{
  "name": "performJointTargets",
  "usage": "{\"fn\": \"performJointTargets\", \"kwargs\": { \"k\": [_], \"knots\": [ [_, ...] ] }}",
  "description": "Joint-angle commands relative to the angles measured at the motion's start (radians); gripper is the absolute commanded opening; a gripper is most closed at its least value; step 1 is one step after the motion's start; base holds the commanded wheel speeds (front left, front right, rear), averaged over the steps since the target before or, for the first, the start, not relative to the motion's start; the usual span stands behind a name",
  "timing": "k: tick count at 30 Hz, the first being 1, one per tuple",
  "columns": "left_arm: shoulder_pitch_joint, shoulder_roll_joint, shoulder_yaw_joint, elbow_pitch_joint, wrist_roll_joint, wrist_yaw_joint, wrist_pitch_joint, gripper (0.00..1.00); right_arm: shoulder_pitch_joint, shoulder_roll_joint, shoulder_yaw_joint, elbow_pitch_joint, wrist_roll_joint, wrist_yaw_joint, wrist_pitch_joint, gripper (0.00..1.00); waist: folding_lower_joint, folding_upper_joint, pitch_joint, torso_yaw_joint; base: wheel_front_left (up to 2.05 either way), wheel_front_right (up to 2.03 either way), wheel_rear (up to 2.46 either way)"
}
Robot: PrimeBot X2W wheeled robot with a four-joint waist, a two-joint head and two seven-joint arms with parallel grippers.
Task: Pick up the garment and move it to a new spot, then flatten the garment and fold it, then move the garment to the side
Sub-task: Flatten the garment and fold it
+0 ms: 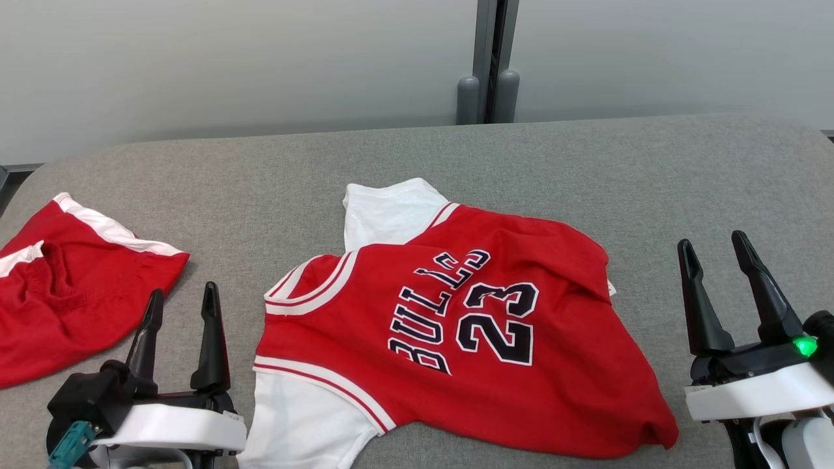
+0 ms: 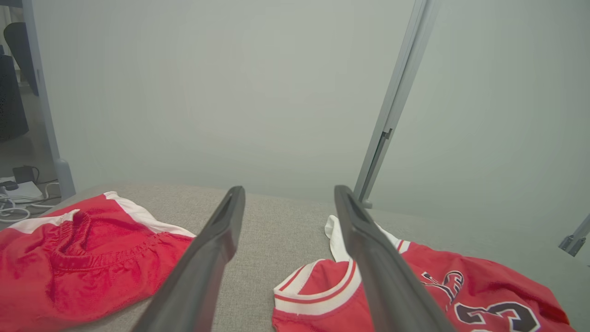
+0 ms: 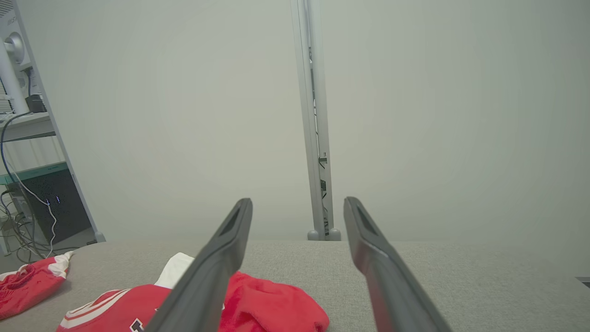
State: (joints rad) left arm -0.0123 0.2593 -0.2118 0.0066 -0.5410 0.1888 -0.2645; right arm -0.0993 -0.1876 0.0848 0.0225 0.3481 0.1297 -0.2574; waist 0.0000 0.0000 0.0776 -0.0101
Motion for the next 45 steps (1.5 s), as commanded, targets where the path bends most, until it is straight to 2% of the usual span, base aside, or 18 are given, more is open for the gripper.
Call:
{"fn": "performJointTargets", "kwargs": {
  "k": [1, 21, 28, 31, 40, 45],
  "knots": [
    [0.001, -0.002, 0.005, -0.001, 0.007, -0.003, -0.001, 1.0, -0.004, -0.006, -0.002, 0.006, -0.008, 0.002, -0.008, 1.0, 0.0, 0.0, 0.0, 0.0, 0.0, 0.0, 0.0],
    [0.003, -0.026, 0.023, -0.005, 0.034, -0.014, -0.002, 1.0, -0.017, -0.009, 0.003, 0.041, -0.036, 0.002, -0.008, 1.0, 0.0, 0.0, 0.008, 0.003, 0.0, 0.0, 0.0],
    [0.012, -0.023, 0.02, 0.009, 0.034, -0.022, 0.006, 1.0, 0.008, -0.03, 0.013, 0.076, -0.007, 0.002, -0.005, 1.0, 0.0, 0.0, 0.006, 0.004, 0.0, 0.0, 0.0],
    [0.025, -0.01, 0.015, 0.018, 0.024, -0.028, 0.029, 1.0, 0.024, -0.082, 0.043, 0.091, 0.064, 0.002, 0.031, 1.0, 0.0, 0.0, 0.005, 0.003, 0.0, 0.0, 0.0],
    [0.065, 0.028, 0.0, 0.036, -0.019, -0.04, 0.15, 1.0, 0.149, -0.32, 0.137, 0.018, 0.347, 0.002, 0.172, 1.0, 0.0, 0.0, 0.026, -0.012, 0.0, 0.0, 0.0],
    [0.083, 0.042, -0.022, 0.044, -0.043, -0.046, 0.237, 1.0, 0.193, -0.405, 0.209, -0.029, 0.459, 0.002, 0.238, 1.0, 0.0, 0.0, 0.05, -0.02, 0.0, 0.0, 0.0]
  ]
}}
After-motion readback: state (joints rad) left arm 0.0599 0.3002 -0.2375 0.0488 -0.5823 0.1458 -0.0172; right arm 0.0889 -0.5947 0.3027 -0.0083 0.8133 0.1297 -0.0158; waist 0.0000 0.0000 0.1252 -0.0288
